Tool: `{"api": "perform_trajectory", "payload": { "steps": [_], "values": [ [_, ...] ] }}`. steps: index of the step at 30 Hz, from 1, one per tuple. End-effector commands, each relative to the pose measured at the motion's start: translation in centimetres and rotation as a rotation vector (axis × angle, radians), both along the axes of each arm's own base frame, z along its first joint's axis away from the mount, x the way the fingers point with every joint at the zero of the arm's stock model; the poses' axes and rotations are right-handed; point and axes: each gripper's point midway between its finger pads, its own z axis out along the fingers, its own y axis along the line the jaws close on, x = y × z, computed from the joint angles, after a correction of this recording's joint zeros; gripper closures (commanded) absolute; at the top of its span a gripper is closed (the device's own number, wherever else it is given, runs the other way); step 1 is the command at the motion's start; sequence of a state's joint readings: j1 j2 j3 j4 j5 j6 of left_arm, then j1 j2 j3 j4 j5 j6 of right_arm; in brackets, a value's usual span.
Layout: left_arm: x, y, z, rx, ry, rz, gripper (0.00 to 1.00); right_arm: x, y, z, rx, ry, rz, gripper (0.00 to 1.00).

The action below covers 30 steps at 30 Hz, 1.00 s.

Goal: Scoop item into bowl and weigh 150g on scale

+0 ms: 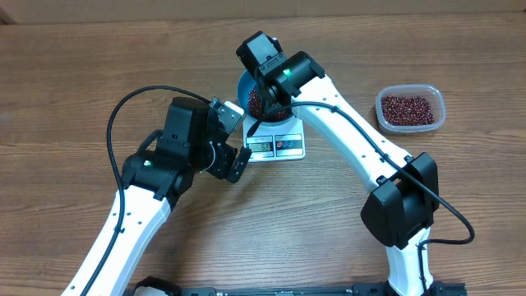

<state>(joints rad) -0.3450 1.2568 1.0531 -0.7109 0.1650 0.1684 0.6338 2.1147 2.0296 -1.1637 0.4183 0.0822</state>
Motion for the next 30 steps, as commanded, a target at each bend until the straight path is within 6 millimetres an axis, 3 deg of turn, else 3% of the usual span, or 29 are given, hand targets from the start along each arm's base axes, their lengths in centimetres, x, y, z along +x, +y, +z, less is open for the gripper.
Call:
{"api": "perform_trajectory", "payload": {
  "steps": [1, 4, 8, 14, 16, 18, 23, 27, 30],
  "values": [
    [-0.1, 0.0, 0.2, -0.001, -0.009, -0.017, 0.00, 0.8, 0.0, 0.9, 0.014, -0.027, -0.002, 0.96],
    [-0.1, 0.0, 0.2, 0.000, -0.010, -0.017, 0.00, 0.7, 0.4, 0.8, 0.120, 0.028, 0.013, 0.96],
    [-0.1, 0.0, 0.2, -0.001, -0.009, -0.017, 0.01, 0.7, -0.2, 2.8, 0.324, 0.090, 0.027, 0.96],
    [-0.1, 0.0, 0.2, 0.000, -0.010, -0.017, 0.00, 1.1, -4.4, 7.3, 0.557, 0.108, 0.013, 0.96],
    [-0.1, 0.0, 0.2, 0.000, -0.010, -0.017, 0.00, 1.1, -7.1, 8.7, 0.614, 0.107, -0.007, 0.96],
    [-0.1, 0.0, 0.2, 0.000, -0.010, -0.017, 0.00, 1.0, -11.5, 9.7, 0.637, 0.097, -0.087, 0.96],
    [-0.1, 0.0, 0.2, -0.001, -0.009, -0.017, 0.00, -0.5, -21.5, 8.8, 0.604, 0.140, -0.278, 0.96],
    [-0.1, 0.0, 0.2, -0.001, -0.010, -0.017, 0.00, -1.8, -26.6, 7.6, 0.589, 0.168, -0.364, 0.96],
    [-0.1, 0.0, 0.2, -0.001, -0.010, -0.017, 0.00, -2.5, -29.3, 6.2, 0.566, 0.185, -0.410, 0.96]
  ]
}}
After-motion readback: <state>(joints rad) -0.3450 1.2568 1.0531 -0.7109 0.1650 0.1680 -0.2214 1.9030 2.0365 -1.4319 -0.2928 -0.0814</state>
